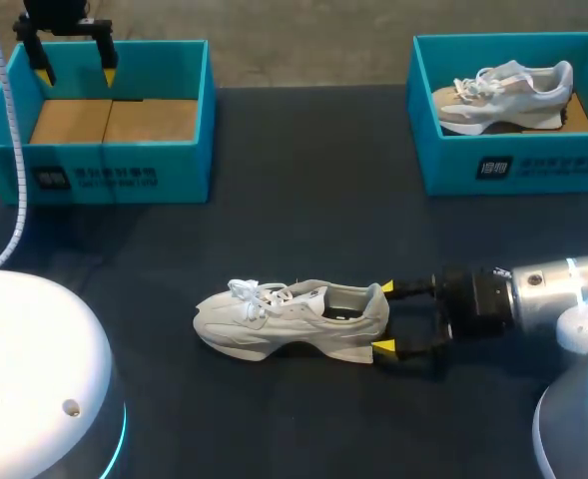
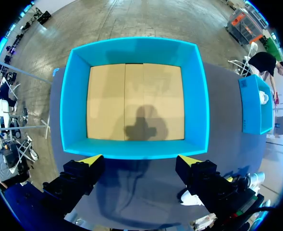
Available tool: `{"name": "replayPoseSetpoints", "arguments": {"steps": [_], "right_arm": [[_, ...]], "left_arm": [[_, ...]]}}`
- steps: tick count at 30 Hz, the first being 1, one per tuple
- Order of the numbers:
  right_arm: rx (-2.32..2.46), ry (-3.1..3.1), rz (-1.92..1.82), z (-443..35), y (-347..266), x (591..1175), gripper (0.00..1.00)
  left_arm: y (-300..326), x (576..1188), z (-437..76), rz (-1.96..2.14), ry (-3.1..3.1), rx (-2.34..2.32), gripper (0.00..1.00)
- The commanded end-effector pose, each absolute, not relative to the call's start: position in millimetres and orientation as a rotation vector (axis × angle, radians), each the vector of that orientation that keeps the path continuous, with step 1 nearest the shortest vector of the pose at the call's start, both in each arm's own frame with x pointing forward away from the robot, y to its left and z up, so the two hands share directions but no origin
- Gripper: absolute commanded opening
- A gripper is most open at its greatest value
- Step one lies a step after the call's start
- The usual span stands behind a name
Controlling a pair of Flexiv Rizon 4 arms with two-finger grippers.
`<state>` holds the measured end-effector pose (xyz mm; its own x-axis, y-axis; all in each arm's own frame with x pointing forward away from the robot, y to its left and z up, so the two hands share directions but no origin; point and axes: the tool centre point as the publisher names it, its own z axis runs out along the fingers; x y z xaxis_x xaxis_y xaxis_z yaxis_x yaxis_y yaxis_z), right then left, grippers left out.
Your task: Take the shoe out of the shoebox, open the shoe tongue, remove and reinsert the insole, then place the shoe into the shoebox
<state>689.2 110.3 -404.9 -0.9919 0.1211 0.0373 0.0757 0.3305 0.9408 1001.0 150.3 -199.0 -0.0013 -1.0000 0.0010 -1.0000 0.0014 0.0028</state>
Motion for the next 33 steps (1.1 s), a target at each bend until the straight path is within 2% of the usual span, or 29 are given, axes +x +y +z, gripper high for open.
{"name": "replayPoseSetpoints", "arguments": {"steps": [1, 33], "right_arm": [[0.197, 2.528, 1.779, -406, 114, 688, 1.0], [0.223, 2.523, 1.783, -407, 137, 687, 1.0]], "left_arm": [[150, 1001, -199, -0.002, -2.221, 2.219, 1.0], [150, 1001, -199, -0.002, -2.221, 2.219, 1.0]]}}
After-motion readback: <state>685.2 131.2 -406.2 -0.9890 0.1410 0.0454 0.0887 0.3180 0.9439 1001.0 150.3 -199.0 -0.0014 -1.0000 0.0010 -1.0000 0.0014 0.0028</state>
